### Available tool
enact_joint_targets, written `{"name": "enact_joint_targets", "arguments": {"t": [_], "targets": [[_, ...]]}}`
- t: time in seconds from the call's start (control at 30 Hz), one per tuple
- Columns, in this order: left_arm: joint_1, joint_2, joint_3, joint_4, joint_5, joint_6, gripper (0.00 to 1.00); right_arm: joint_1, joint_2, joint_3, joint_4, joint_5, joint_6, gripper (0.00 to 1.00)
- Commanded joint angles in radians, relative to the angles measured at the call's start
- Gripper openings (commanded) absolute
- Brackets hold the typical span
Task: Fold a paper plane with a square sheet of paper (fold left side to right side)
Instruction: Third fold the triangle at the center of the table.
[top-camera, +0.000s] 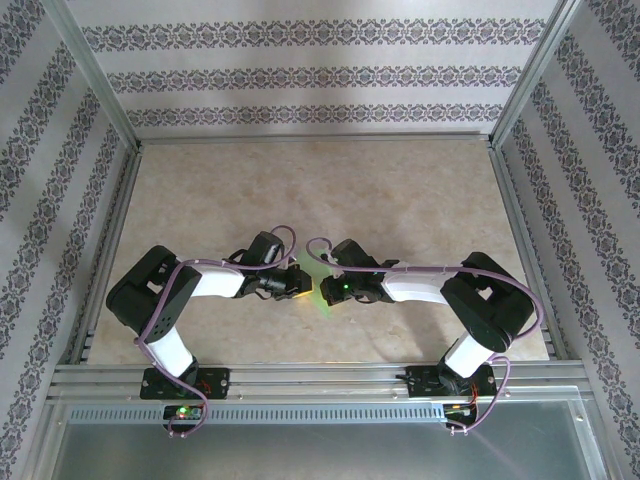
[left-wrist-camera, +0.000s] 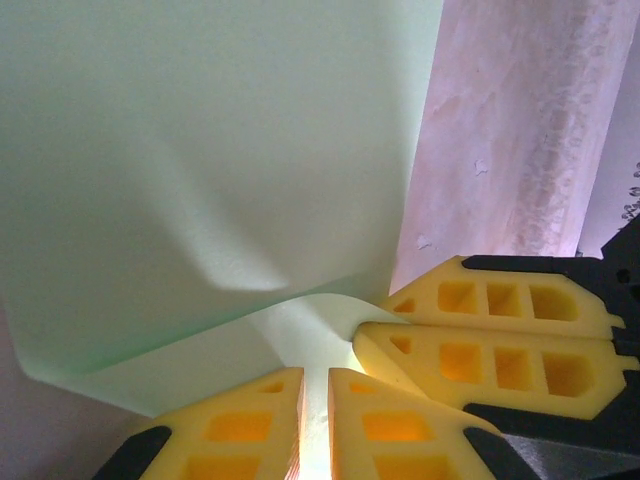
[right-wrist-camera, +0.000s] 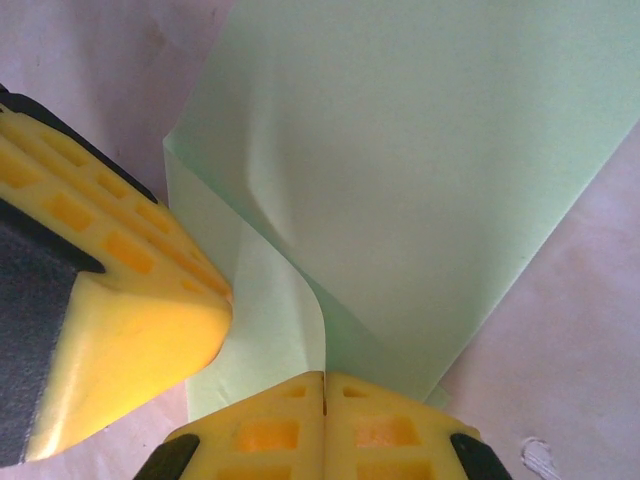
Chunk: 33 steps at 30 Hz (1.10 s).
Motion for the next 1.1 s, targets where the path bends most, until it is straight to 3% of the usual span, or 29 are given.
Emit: {"name": "enact_joint_targets", "arguments": {"t": [0.0,0.4,0.63,0.87,1.07], "targets": [[-0.016,0.018,-0.011,-0.008,-0.024,0.009,0.15,0.011,0.039,-0.006,-0.086,0.021,-0.012,0.00],[-0.018,0.050,0.045,-0.152,-0.098,0.051,0.12,-0.001,0.018,0.004,-0.092,0.016,-0.012,0.00],[-0.028,0.078,0.093,-0.280,-0.153,0.066,0.11,-0.025,-0.017,0.040,-0.094,0.003,0.001,0.07],[-0.030,0.093,0.090,-0.305,-0.169,0.055,0.10,-0.060,-0.070,0.051,-0.105,-0.005,0.018,0.25],[-0.032,0.108,0.102,-0.318,-0.166,0.055,0.10,-0.105,-0.170,0.048,-0.217,0.020,0.035,0.40]]}}
